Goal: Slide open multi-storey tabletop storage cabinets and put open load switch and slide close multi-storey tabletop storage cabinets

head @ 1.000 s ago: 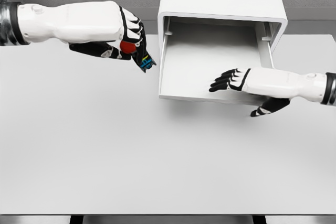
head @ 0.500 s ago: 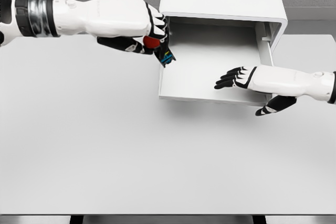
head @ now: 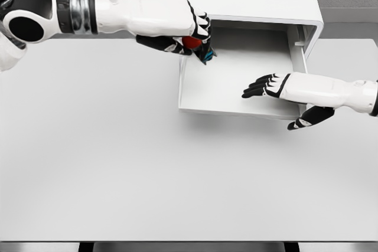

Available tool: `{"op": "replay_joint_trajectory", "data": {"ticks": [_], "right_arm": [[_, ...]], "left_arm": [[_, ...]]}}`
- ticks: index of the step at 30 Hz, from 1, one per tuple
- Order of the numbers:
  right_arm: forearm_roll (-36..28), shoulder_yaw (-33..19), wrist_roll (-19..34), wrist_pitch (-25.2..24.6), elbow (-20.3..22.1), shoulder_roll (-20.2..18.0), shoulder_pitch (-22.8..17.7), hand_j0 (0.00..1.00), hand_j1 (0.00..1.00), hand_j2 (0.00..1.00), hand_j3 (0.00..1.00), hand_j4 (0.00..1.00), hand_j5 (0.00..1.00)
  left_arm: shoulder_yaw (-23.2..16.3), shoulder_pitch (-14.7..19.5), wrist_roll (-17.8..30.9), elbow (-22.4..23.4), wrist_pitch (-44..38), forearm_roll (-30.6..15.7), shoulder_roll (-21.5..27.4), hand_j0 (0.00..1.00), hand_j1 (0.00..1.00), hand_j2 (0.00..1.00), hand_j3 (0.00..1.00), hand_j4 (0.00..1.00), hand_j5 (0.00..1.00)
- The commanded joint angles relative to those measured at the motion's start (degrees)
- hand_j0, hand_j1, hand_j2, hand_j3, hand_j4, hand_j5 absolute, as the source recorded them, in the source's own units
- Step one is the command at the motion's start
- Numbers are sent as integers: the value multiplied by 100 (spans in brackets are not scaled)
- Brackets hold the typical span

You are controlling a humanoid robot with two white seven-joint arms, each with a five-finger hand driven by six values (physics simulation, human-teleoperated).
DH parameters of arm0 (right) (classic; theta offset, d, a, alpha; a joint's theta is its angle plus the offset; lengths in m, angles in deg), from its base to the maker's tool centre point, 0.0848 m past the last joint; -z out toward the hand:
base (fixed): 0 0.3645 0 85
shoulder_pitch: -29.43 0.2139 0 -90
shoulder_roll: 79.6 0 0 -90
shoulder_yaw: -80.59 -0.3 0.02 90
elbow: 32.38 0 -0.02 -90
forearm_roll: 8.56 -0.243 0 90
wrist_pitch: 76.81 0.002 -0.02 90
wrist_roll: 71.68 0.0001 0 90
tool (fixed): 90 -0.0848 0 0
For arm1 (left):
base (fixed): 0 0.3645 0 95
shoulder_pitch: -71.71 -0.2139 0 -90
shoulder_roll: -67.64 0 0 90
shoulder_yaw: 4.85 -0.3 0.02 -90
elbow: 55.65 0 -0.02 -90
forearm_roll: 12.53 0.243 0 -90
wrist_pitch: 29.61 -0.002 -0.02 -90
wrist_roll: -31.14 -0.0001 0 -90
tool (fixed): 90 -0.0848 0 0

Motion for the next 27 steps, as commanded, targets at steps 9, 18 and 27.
{"op": "replay_joint_trajectory", "data": {"ticks": [9,18,27], "right_arm": [[231,28,-11,45,-51,-5,0,100,100,100,100,100,100],[195,19,-19,45,-33,-5,0,100,100,100,100,100,100],[195,19,-19,45,-33,-5,0,100,100,100,100,100,100]], "left_arm": [[-329,132,-18,130,-14,-13,-251,42,42,42,42,42,42],[-848,343,-18,420,-14,39,-602,42,42,42,42,42,42],[-962,448,-18,640,-14,31,-734,44,44,44,44,44,44]]}}
